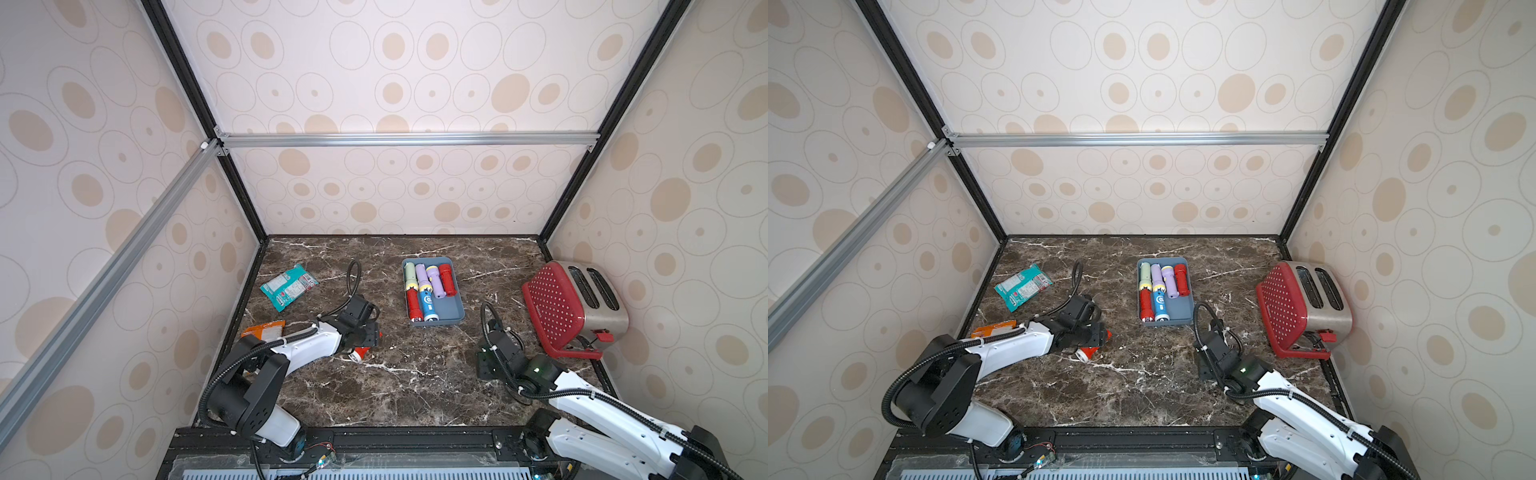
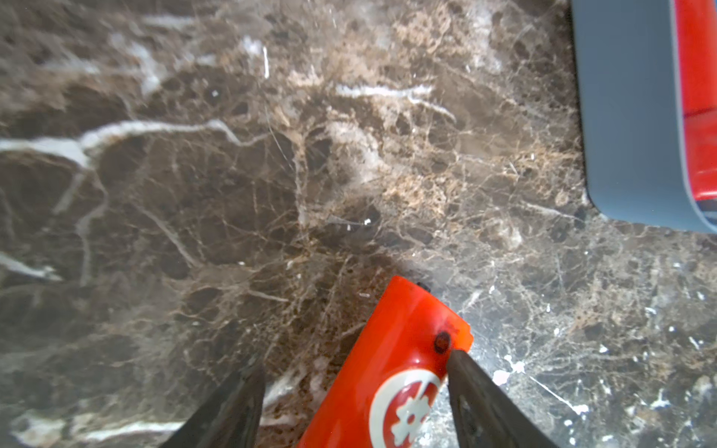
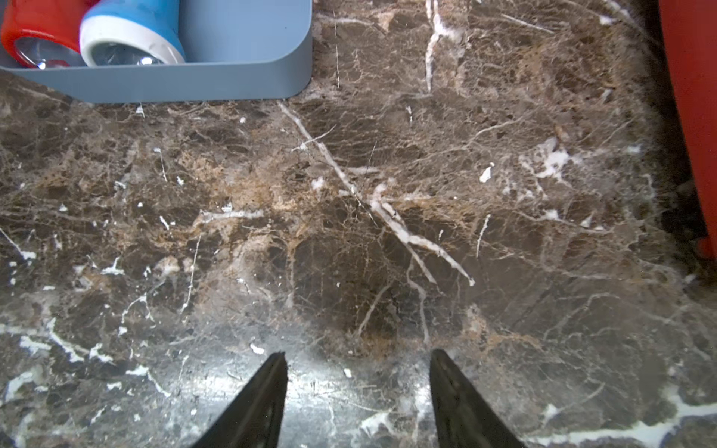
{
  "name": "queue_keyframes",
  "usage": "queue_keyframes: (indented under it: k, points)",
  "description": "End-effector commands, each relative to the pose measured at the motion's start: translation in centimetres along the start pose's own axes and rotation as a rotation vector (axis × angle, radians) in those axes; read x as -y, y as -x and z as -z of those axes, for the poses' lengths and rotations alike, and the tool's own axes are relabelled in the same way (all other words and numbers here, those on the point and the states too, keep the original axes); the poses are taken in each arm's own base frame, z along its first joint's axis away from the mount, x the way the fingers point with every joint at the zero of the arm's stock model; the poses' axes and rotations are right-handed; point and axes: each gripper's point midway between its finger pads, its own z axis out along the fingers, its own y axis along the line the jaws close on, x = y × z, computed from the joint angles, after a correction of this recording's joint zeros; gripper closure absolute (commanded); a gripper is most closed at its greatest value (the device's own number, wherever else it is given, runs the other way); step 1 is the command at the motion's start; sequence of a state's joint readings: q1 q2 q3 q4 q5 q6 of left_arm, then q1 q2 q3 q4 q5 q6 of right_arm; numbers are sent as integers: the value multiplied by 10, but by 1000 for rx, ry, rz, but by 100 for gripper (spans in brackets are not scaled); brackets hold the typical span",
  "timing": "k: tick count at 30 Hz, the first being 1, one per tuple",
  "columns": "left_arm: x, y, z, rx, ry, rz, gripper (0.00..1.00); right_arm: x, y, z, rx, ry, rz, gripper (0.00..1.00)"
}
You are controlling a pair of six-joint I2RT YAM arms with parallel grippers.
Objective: Put the flashlights into the storage boxes
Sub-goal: Pick up the flashlight from the center of the board.
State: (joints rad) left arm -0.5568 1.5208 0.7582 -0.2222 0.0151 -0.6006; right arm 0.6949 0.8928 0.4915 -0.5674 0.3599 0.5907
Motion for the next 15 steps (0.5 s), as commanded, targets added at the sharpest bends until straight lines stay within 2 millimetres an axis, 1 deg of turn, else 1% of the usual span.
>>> queue_keyframes:
  k: [1,4,7,11,15]
  points:
    - [3,-6,0,-42,-7,17,19,1,2,-4,-5,-31,0,40]
    - [5,-7,3,-38,-25,23,1,-1,2,-6,-30,-41,12,39]
    - [9,-10,6,-42,-54,25,1,-1,2,-6,-34,-47,15,40]
    - [7,-19,1,-62,-55,18,2,1,3,-2,-3,-30,-3,40]
    - [7,-24,-3,-74,-35,-5,14,3,5,1,31,-17,-18,43]
